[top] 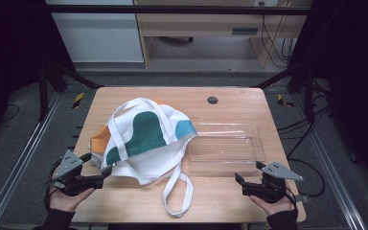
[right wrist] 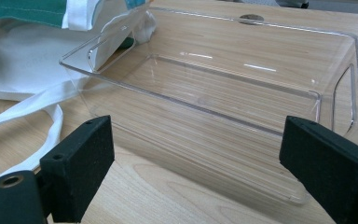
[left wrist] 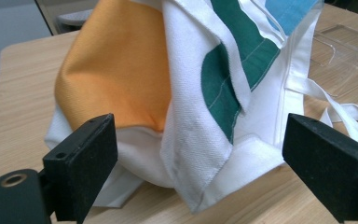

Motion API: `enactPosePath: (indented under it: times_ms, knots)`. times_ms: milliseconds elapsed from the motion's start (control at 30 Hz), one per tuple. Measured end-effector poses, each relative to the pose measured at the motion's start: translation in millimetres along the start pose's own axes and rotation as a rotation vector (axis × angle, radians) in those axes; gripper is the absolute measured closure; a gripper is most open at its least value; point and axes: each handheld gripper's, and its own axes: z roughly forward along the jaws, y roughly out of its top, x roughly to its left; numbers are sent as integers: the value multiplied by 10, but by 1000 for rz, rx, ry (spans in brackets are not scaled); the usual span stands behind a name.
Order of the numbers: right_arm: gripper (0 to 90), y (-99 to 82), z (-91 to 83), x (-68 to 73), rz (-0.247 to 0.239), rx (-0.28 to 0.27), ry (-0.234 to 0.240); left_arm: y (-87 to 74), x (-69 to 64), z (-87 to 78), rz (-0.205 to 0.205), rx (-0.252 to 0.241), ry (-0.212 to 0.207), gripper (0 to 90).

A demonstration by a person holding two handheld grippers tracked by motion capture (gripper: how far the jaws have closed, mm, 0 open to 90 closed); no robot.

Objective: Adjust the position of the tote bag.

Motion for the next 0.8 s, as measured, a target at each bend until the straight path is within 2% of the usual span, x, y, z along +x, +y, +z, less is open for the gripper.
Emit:
enactPosePath:
  times_ms: [300, 533, 800]
  knots:
    - [164, 3, -4, 20, -7, 2, 16, -23, -64, 35, 13, -13, -5, 137]
    - [195, 15, 9, 50, -4, 5, 31, -24, -65, 50, 2, -37, -1, 163]
    - [229, 43, 30, 100, -10, -4, 52, 10, -113, 84, 10, -48, -11, 178]
